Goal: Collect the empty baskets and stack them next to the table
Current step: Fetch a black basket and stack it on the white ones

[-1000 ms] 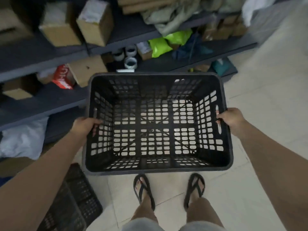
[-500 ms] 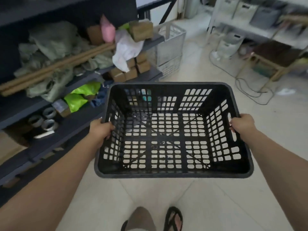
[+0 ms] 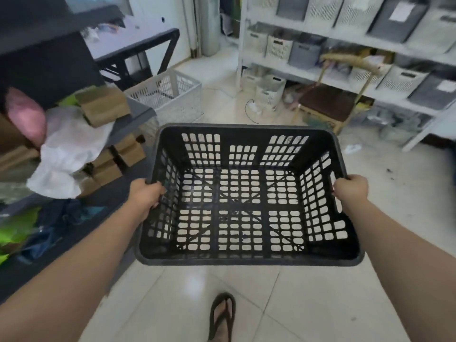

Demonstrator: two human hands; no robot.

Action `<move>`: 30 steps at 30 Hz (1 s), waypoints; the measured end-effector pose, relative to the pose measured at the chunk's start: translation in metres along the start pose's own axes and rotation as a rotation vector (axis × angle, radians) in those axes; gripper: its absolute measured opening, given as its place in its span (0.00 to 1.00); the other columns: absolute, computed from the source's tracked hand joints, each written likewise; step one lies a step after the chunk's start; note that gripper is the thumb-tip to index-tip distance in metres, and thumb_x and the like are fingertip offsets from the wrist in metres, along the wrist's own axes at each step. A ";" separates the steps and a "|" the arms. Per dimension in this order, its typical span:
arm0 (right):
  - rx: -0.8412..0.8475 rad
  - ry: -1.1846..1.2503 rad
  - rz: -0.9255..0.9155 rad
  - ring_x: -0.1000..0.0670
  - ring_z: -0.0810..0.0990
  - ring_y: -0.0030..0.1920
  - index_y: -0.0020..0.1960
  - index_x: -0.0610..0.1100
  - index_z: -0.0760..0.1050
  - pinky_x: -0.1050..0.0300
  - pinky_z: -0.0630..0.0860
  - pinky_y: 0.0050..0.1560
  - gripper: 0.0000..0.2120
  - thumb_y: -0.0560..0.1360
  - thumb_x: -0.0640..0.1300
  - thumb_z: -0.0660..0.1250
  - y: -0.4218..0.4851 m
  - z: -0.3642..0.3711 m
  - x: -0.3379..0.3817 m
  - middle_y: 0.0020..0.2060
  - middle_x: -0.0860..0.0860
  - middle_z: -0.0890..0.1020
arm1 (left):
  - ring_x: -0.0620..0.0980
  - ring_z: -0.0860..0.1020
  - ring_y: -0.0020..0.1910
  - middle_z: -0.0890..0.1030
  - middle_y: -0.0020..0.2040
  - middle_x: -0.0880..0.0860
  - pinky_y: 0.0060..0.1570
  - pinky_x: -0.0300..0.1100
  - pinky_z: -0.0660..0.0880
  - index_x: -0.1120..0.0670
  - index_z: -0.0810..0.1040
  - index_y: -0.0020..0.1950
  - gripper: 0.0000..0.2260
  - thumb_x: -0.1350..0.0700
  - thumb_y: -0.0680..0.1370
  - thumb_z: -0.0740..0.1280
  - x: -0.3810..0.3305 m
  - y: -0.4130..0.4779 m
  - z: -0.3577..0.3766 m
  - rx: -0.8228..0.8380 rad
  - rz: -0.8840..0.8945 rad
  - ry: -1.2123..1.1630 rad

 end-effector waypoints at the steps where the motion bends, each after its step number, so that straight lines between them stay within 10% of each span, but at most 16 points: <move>1: -0.004 0.011 0.000 0.42 0.76 0.29 0.42 0.39 0.76 0.55 0.74 0.32 0.10 0.64 0.36 0.58 0.016 0.006 0.009 0.28 0.43 0.76 | 0.52 0.67 0.23 0.72 0.29 0.56 0.23 0.38 0.65 0.58 0.73 0.37 0.06 0.64 0.74 0.66 -0.016 0.018 0.012 0.008 0.010 0.004; 15: 0.097 0.095 0.050 0.41 0.80 0.35 0.46 0.40 0.76 0.45 0.82 0.41 0.10 0.69 0.32 0.59 0.279 0.130 0.128 0.33 0.44 0.78 | 0.55 0.69 0.26 0.72 0.30 0.59 0.30 0.43 0.67 0.64 0.75 0.46 0.04 0.65 0.72 0.67 -0.191 0.226 0.168 -0.014 0.021 0.072; 20: 0.145 0.039 -0.015 0.47 0.79 0.32 0.45 0.44 0.75 0.56 0.76 0.30 0.08 0.70 0.35 0.60 0.367 0.187 0.200 0.31 0.47 0.78 | 0.54 0.71 0.26 0.75 0.30 0.57 0.28 0.41 0.69 0.63 0.77 0.48 0.07 0.64 0.71 0.68 -0.238 0.292 0.196 -0.119 -0.021 0.026; 30: 0.312 0.019 -0.100 0.40 0.81 0.40 0.37 0.47 0.72 0.41 0.80 0.48 0.07 0.67 0.37 0.60 0.478 0.368 0.338 0.31 0.48 0.77 | 0.53 0.72 0.27 0.75 0.32 0.56 0.28 0.43 0.71 0.66 0.76 0.56 0.13 0.61 0.74 0.68 -0.288 0.407 0.188 -0.326 -0.094 -0.044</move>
Point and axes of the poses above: each hand's wrist, its own y-axis towards the middle knuckle, its own z-axis out of the palm, x = y × z, the point moved 8 cm from there along y, towards the middle knuckle
